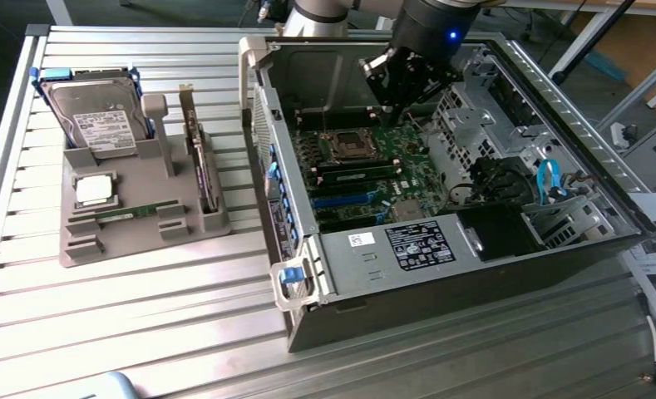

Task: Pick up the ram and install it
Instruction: 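Press down the ram until it locks into place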

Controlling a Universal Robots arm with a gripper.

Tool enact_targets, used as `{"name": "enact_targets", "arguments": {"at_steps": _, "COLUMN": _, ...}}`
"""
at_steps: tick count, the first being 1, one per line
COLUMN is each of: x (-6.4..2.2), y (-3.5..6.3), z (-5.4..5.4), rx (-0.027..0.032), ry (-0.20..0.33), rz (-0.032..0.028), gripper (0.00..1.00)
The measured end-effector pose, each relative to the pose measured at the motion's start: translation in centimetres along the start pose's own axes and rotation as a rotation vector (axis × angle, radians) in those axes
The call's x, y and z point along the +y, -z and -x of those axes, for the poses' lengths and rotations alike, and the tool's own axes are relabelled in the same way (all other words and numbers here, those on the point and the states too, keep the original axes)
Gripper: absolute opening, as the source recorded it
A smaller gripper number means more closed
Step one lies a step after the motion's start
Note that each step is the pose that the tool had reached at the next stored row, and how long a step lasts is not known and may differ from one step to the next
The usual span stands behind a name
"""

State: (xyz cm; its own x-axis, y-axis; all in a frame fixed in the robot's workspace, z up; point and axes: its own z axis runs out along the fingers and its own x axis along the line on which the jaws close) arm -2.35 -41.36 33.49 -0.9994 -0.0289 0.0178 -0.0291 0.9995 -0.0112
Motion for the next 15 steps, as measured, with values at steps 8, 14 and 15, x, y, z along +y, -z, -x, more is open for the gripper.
{"name": "enact_targets", "arguments": {"at_steps": 8, "x": 0.00, "y": 0.47, "z": -0.01, "rx": 0.0000, "ry": 0.000, "rz": 0.0002, "gripper": 0.11}}
{"name": "enact_targets", "arguments": {"at_steps": 14, "x": -0.01, "y": 0.47, "z": -0.01, "rx": 0.0000, "ry": 0.000, "rz": 0.0000, "gripper": 0.11}}
{"name": "enact_targets", "arguments": {"at_steps": 15, "x": -0.01, "y": 0.47, "z": -0.01, "rx": 0.0000, "ry": 0.000, "rz": 0.0001, "gripper": 0.11}}
